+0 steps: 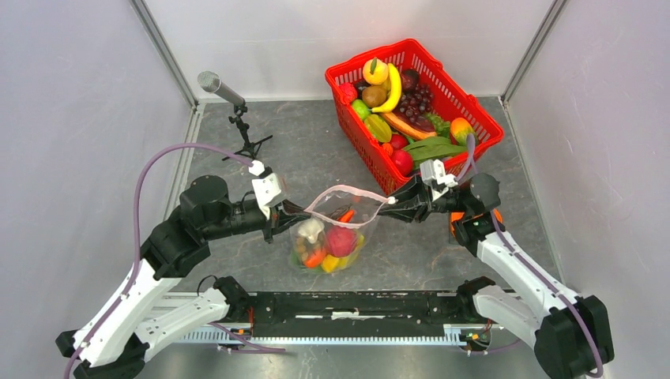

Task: Place the food in the zip-top bag and seal the zipper
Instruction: Adjust the zipper food storage bag at the center of the board, then zip the zipper food storage bag at the center of the board.

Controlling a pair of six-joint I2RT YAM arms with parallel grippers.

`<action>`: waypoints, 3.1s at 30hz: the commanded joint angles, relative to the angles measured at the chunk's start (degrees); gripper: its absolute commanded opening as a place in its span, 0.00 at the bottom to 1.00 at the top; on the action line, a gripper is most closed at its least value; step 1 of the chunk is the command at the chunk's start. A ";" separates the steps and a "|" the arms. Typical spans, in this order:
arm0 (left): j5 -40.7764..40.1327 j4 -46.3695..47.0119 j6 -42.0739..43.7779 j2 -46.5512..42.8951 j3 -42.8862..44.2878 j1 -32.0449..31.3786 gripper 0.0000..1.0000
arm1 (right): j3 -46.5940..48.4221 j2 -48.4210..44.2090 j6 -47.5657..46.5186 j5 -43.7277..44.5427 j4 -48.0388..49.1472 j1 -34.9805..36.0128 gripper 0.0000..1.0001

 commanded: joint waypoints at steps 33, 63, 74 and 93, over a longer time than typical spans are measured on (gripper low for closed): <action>-2.68 5.86 -0.04 -2.07 -1.09 0.20 0.02 | -3.97 3.54 16.84 -1.01 23.91 -0.27 0.20; -11.37 3.66 -0.94 -4.06 -1.44 0.20 0.02 | -0.79 0.60 2.86 7.56 3.91 -0.86 0.00; -18.48 6.53 -4.30 -1.03 -0.66 0.20 0.86 | 3.44 1.48 2.36 13.63 -5.29 -0.95 0.00; 10.28 13.55 -2.10 26.46 20.34 -1.11 0.95 | 4.46 -0.33 -2.14 15.53 -12.30 0.10 0.00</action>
